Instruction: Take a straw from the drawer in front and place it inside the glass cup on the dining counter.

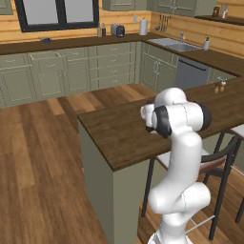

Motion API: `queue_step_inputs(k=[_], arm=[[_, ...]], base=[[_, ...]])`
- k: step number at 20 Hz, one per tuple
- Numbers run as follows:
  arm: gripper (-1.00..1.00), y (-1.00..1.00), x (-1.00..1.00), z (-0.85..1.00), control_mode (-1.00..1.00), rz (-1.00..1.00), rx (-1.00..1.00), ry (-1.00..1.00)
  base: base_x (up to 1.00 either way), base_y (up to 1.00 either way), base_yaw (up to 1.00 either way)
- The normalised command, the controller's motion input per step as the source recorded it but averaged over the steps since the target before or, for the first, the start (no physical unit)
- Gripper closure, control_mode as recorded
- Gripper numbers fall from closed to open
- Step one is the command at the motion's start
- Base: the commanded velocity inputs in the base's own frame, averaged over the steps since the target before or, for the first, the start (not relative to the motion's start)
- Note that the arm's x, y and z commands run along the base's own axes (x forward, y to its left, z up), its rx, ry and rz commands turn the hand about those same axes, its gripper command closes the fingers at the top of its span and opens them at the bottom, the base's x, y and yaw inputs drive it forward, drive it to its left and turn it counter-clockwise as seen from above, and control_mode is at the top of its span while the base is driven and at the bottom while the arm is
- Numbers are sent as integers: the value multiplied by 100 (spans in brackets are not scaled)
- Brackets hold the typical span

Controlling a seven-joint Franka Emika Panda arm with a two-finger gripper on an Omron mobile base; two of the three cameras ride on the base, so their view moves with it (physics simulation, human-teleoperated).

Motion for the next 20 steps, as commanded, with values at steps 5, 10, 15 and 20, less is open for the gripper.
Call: queue_step_inputs(k=[5,10,15,20], arm=[[100,-10,11,-33,-100,0,0,0],[100,-12,14,-7,-100,0,0,0],[100,-1,20,-4,-100,0,0,0],[100,0,18,0,-100,0,0,0]], base=[[0,0,0],[0,0,0],[0,0,0],[0,0,0]])
